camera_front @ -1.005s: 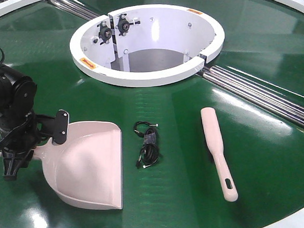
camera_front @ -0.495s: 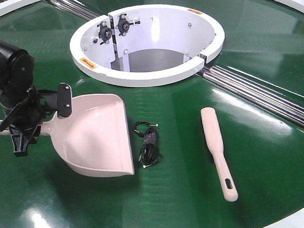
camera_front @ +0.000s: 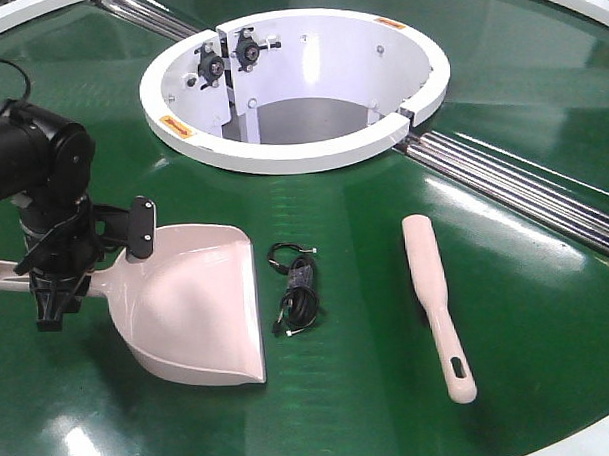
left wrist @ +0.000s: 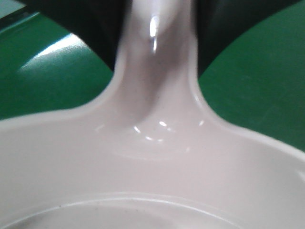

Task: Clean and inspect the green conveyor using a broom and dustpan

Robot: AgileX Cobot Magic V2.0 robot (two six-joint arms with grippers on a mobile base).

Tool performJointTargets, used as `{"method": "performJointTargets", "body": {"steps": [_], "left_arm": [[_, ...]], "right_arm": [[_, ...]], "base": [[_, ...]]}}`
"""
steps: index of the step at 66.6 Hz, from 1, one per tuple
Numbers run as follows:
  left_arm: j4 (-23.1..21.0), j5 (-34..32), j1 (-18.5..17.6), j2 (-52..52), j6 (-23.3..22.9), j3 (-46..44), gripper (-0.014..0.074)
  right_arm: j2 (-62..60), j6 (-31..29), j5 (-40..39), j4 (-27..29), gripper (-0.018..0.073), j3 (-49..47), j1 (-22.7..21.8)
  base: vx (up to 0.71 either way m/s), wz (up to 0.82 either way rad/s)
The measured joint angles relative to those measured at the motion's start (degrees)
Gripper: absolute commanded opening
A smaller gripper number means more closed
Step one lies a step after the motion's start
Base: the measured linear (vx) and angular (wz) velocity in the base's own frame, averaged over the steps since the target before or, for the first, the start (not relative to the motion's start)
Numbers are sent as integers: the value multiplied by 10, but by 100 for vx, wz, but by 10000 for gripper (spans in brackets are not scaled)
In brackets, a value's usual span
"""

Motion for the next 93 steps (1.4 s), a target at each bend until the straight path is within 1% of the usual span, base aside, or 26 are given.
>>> {"method": "performJointTargets", "body": {"steps": [93], "left_arm": [[4, -2, 0, 2, -1, 0, -8]], "right_arm": [[0, 0, 1, 0, -8, 0, 0]], "base": [[0, 0]]}}
